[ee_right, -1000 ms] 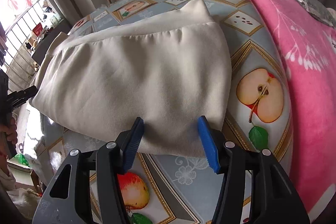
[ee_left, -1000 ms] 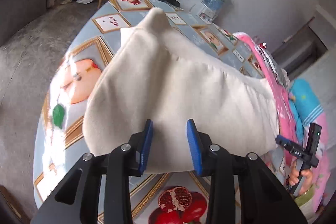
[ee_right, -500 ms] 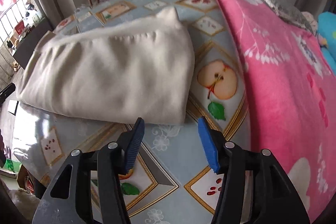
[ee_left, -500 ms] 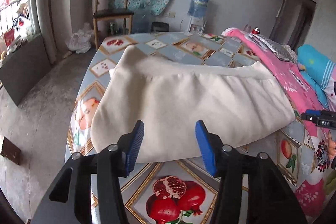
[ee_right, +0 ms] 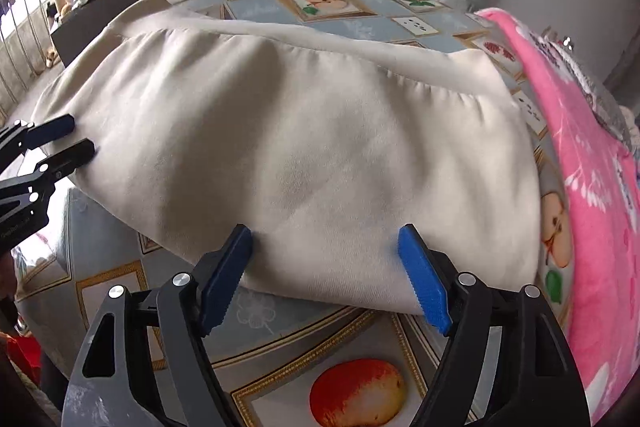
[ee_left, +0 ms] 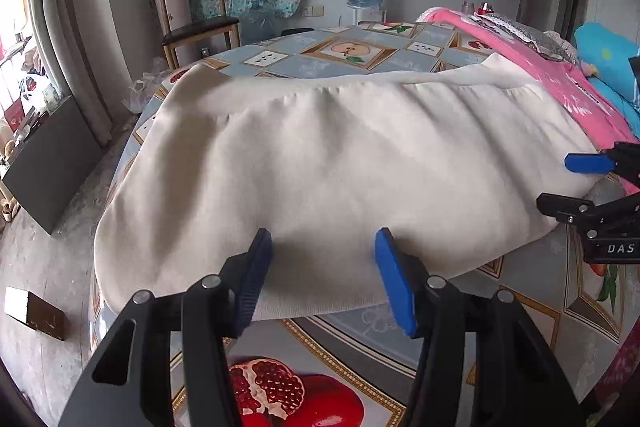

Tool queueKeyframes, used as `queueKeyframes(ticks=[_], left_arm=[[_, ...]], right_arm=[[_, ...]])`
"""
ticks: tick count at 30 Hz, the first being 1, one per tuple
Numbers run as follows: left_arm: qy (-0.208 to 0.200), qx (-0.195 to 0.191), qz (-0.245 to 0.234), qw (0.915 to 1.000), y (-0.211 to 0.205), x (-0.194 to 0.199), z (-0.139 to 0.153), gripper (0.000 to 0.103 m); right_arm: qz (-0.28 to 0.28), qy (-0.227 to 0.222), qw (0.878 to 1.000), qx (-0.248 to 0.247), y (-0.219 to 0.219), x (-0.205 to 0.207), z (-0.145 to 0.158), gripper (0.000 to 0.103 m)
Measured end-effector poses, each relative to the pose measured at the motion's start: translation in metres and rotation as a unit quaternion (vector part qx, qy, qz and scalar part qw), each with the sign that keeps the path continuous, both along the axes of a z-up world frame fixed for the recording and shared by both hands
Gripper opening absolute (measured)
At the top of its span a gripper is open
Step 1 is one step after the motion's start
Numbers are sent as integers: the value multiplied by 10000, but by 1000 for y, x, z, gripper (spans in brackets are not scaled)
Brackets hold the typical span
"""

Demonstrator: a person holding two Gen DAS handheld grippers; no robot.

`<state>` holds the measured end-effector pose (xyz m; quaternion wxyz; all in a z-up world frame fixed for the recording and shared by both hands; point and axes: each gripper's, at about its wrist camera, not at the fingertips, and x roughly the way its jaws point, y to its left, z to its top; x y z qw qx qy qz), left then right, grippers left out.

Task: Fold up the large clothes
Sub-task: 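Lay the folded side down and smooth it with both open tools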

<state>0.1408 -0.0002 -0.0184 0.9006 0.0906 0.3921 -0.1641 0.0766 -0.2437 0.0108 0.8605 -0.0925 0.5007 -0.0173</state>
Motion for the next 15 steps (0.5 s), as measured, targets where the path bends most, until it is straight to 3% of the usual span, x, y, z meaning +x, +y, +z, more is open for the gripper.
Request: queueKeyframes(ticks=[3, 5, 7, 9, 10, 13, 15], left_arm=[[64, -177, 8, 9998, 5, 1, 2, 53], [74, -247, -4, 9997, 6, 1, 2, 53], [89, -289, -16, 9995, 7, 1, 3, 53], [124, -384, 4, 9992, 10, 0, 4, 53], [148, -442, 14, 9989, 12, 1, 4, 53], [184, -459, -36, 9988, 12, 2, 5, 53], [172, -352, -77, 9992, 10, 1, 5, 53]], right_arm=[[201, -384, 9979, 473, 15, 1, 28, 72], [488, -550, 9943, 769, 34, 7, 31, 72], [718, -457, 9944, 632, 53, 16, 13, 72], [782, -55, 9962, 380, 62, 27, -24, 72], [754, -209, 9956, 519, 58, 24, -28, 75], [632, 33, 9943, 861, 47, 28, -16, 72], [660, -198, 9925, 1013, 44, 30, 4, 71]])
